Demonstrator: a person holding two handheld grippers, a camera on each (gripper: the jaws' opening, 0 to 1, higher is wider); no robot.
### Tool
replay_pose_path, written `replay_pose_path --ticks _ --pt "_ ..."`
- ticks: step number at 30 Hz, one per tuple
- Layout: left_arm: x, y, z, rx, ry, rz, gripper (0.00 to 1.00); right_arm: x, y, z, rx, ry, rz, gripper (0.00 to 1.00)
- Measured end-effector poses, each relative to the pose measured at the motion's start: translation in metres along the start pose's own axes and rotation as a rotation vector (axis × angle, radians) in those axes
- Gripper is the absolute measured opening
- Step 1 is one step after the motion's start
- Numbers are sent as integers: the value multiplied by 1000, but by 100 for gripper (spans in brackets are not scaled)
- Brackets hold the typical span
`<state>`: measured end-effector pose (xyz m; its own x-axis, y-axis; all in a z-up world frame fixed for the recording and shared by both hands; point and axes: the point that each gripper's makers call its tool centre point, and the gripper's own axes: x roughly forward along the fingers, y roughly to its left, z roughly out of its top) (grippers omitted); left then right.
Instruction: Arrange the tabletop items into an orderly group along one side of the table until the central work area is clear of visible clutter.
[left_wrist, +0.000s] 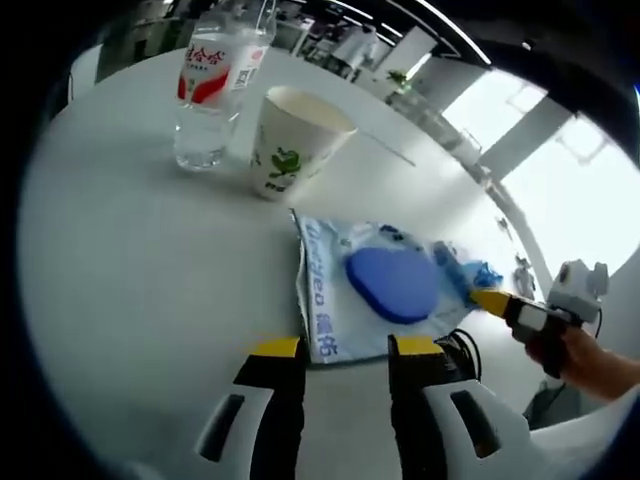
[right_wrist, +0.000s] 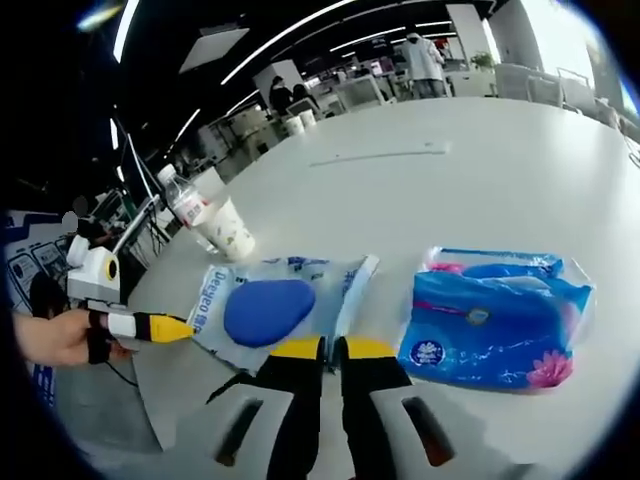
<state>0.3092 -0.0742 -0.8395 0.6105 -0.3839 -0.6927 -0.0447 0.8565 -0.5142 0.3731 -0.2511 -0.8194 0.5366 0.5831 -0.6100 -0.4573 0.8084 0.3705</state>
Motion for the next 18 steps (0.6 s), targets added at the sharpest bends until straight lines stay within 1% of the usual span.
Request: replay_pose_path --ticks 1,2,3,5,6,9,10,13,15,16,18 --pt "0 3 -1 0 5 5 14 0 0 0 10 1 5 0" --pt "0 7 0 -10 4 23 7 0 0 0 7 0 3 0" --pt "-1 12 1 -20 -4 38 2 0 -1 0 2 0 1 0" --pt "-1 6 4 -97 -20 -12 0 0 0 0 -8 4 6 0" --pt "-2 7 6 -101 -25 -24 0 -1 0 0 -17 -2 3 0" --pt "-3 8 6 -25 -6 -7 0 -2 3 1 -15 -10 11 0" --pt "-4 7 8 -5 -7 -6 0 -3 5 3 -23 -17 13 0" --pt "-6 4 11 3 -14 -3 0 -5 6 5 -64 -23 0 0" --pt "-7 3 16 47 -26 7 0 -6 7 6 -78 -33 -3 0" --pt "-7 2 19 89 -27 11 0 -7 7 8 -84 -40 -4 0" --pt "-7 -1 22 113 -27 8 0 -11 7 11 -89 -56 -12 0"
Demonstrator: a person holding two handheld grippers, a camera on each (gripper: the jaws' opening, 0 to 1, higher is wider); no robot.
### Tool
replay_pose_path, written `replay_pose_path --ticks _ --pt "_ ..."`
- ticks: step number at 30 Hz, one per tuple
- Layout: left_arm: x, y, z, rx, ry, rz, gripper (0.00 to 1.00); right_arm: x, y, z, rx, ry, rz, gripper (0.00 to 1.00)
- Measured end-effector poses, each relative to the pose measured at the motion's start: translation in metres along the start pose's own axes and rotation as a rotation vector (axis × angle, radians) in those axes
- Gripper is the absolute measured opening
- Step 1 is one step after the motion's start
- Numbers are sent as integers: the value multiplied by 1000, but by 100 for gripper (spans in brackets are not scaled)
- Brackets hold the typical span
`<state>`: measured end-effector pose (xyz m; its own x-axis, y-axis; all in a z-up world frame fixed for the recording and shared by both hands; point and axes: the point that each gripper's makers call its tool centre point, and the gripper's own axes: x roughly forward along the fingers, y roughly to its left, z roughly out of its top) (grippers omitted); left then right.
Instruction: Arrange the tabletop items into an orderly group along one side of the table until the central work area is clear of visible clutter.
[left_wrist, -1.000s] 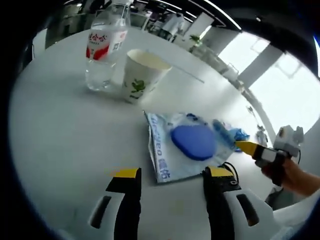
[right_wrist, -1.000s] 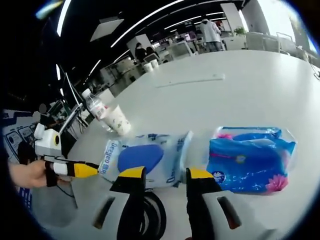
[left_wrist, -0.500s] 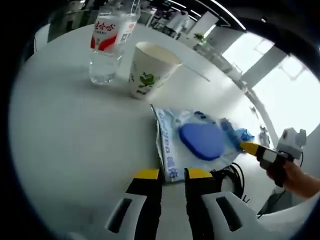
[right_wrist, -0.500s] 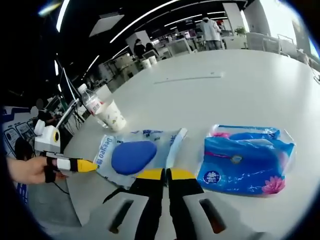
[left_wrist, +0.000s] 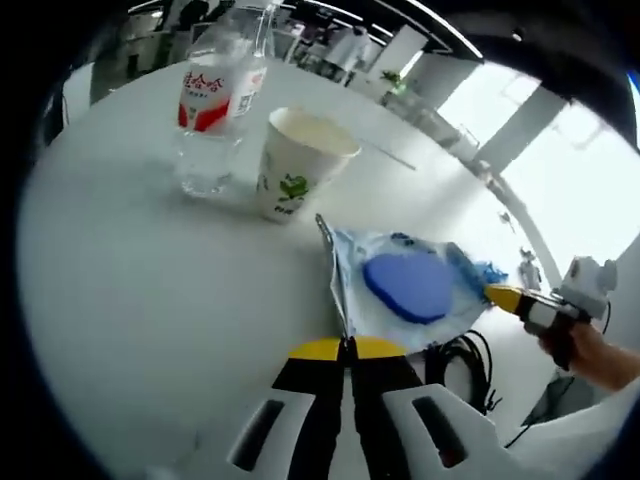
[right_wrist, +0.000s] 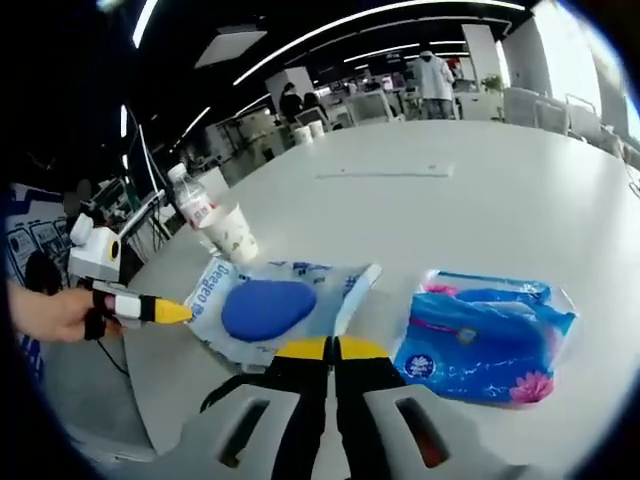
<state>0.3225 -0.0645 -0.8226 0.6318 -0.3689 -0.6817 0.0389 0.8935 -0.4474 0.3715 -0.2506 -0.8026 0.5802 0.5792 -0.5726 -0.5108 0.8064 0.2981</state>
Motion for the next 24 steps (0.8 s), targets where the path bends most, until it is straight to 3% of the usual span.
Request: replay_pose_path --ticks 18,24 --pt "6 -15 45 216 -18 -8 0 -12 -2 12 -50 -57 -27 0" --pt "15 -15 58 239 -25 1 0 -6 -6 17 -146 -17 -44 0"
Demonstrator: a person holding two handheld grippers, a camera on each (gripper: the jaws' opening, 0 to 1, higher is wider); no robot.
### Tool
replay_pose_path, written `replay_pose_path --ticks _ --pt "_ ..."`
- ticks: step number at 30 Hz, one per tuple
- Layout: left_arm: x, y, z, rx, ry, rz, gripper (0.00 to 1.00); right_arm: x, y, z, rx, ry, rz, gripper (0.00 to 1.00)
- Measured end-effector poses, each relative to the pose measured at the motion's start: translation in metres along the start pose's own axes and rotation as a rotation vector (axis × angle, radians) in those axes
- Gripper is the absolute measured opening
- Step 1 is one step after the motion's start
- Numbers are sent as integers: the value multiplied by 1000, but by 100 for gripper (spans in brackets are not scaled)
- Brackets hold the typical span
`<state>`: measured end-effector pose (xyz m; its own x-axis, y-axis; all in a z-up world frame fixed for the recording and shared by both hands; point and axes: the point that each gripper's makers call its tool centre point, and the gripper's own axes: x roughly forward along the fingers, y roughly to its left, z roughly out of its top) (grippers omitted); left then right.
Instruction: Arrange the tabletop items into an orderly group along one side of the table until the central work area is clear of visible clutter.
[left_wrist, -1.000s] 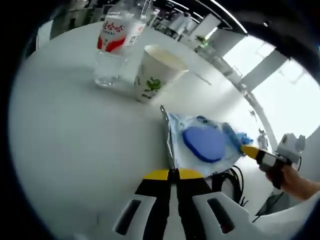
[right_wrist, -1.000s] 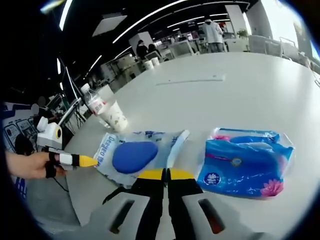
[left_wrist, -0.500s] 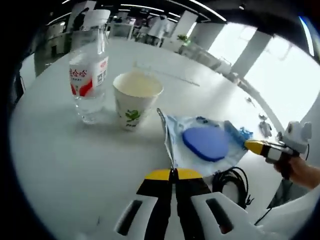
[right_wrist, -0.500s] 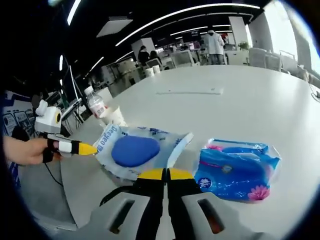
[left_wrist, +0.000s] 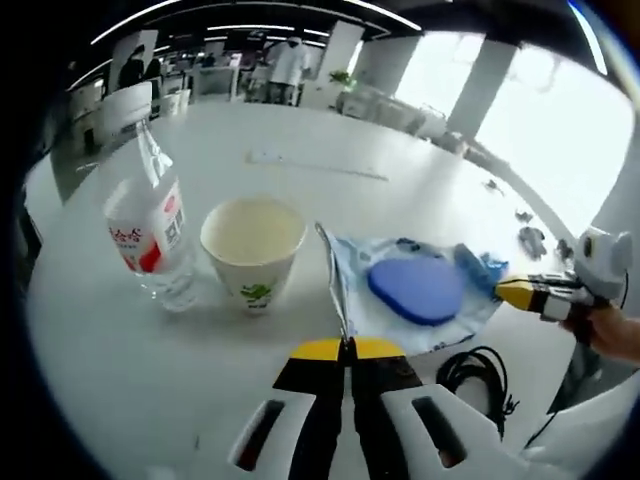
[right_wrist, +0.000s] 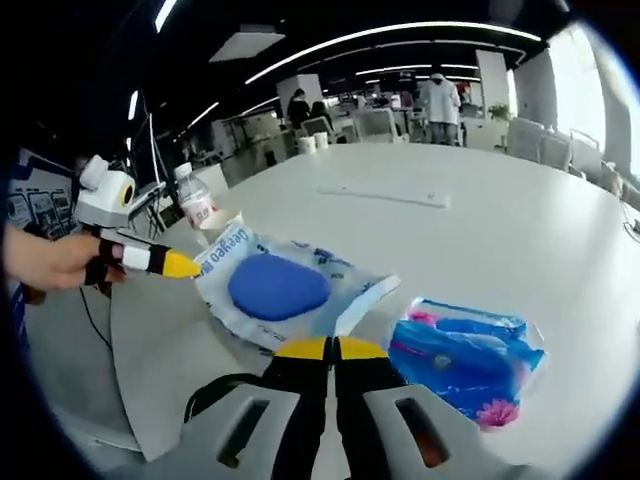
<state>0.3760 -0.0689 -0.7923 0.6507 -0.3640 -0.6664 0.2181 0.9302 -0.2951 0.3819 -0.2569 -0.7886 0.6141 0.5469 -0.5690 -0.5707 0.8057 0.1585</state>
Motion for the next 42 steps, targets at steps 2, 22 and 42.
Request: replay_pose_path --ticks 2,22,42 --pt "3 0 2 6 1 7 0 2 -1 3 -28 2 -5 0" --pt "25 18 -2 23 44 38 0 26 -9 -4 -65 48 3 0" --pt "38 25 -9 -16 64 42 0 40 -14 -17 5 89 -14 0"
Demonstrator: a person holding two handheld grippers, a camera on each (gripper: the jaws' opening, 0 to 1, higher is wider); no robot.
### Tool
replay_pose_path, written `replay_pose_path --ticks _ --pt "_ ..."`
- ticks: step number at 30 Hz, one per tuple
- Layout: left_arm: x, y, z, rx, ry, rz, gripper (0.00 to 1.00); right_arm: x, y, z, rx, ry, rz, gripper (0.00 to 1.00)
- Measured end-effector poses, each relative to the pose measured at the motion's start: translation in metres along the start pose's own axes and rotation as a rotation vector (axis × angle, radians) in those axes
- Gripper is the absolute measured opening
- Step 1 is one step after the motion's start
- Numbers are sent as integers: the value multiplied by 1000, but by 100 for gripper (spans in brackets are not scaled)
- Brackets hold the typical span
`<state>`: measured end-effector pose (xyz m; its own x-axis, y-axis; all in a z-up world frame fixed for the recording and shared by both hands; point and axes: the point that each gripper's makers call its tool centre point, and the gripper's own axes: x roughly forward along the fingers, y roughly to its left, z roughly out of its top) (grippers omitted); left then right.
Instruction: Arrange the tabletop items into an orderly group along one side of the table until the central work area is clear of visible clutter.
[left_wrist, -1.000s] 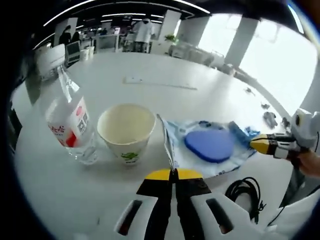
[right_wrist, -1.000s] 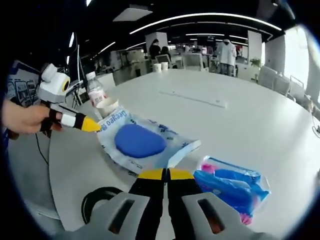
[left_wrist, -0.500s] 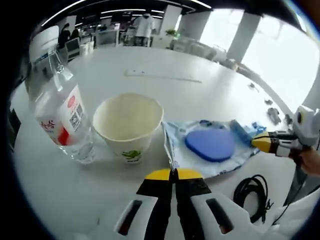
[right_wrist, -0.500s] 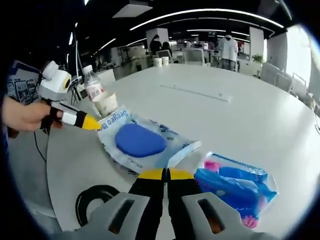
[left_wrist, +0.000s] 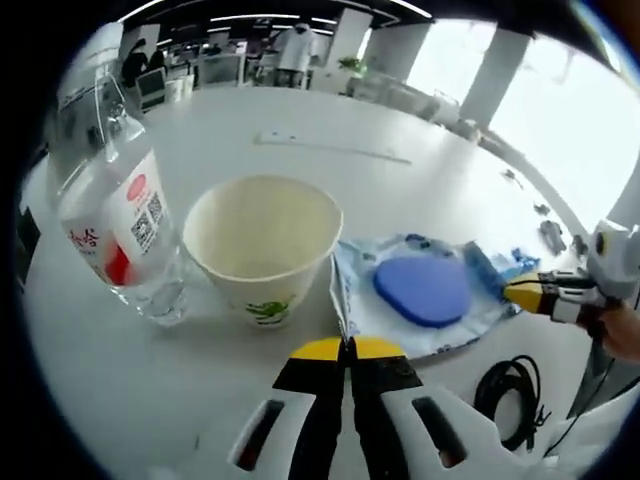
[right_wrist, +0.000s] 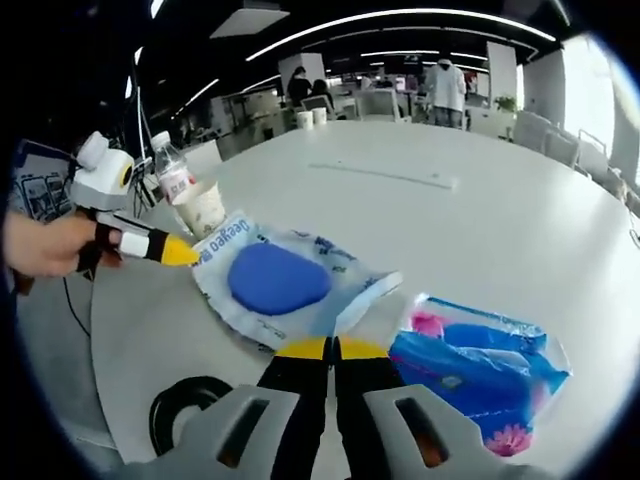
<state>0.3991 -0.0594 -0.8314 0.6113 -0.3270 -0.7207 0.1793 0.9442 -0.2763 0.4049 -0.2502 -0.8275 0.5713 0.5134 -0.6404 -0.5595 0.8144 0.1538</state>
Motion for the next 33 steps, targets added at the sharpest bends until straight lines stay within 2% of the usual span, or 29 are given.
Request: replay_pose_path --ticks 6,13,18,23,29,33 --pt "3 1 -4 22 9 2 0 -1 -1 -3 47 7 -7 0" --pt "4 1 -6 13 10 9 0 2 -2 -5 27 21 -19 0" --pt "5 0 -9 51 16 22 0 3 -3 -12 93 44 -26 0" --pt "5 2 -10 45 19 26 0 4 -3 -12 71 48 -31 0" --pt "7 1 -11 119 17 32 1 3 -4 -11 95 44 -36 0" --pt "5 3 -10 120 12 51 5 1 -5 -9 68 42 -47 2"
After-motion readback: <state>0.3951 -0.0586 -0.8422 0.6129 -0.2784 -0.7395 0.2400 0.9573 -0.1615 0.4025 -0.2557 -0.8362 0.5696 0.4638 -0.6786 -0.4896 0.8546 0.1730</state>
